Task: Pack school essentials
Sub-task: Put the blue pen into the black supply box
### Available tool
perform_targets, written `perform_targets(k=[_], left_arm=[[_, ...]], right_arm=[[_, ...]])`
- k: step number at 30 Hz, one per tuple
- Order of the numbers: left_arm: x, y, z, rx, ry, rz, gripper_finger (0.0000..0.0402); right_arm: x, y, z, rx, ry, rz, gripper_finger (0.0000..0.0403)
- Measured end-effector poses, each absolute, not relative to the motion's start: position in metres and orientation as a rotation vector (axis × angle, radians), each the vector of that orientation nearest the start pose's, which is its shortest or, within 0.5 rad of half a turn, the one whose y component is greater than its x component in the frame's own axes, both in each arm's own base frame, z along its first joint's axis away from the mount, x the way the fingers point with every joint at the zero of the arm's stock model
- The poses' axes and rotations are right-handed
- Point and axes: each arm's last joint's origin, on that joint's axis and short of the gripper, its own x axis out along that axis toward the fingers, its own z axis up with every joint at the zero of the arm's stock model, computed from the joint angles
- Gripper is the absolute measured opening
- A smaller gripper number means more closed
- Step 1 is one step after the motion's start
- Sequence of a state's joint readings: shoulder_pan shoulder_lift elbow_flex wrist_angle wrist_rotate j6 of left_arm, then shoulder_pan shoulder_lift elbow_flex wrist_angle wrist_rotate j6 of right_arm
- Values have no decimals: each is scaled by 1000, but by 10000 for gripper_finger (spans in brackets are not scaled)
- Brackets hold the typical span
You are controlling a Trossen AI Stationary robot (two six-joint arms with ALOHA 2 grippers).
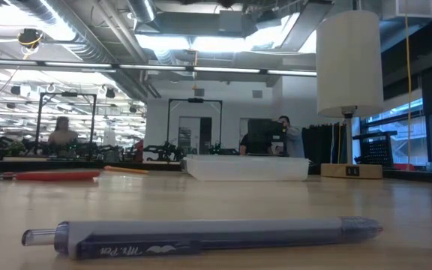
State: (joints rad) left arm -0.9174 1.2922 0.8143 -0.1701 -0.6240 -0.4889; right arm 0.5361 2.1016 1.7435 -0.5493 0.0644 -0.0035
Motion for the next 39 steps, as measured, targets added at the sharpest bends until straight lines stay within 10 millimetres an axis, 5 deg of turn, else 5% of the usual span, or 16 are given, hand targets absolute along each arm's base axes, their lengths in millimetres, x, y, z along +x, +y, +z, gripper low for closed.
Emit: perform_targets(k=[19,39], left_arm=[[171,-203,243,-12,504,-156,2],[171,-203,243,-14,504,-155,1]], right_arm=[[421,252,144,-295,922,451,160],[423,249,132,-319,941,397,160]])
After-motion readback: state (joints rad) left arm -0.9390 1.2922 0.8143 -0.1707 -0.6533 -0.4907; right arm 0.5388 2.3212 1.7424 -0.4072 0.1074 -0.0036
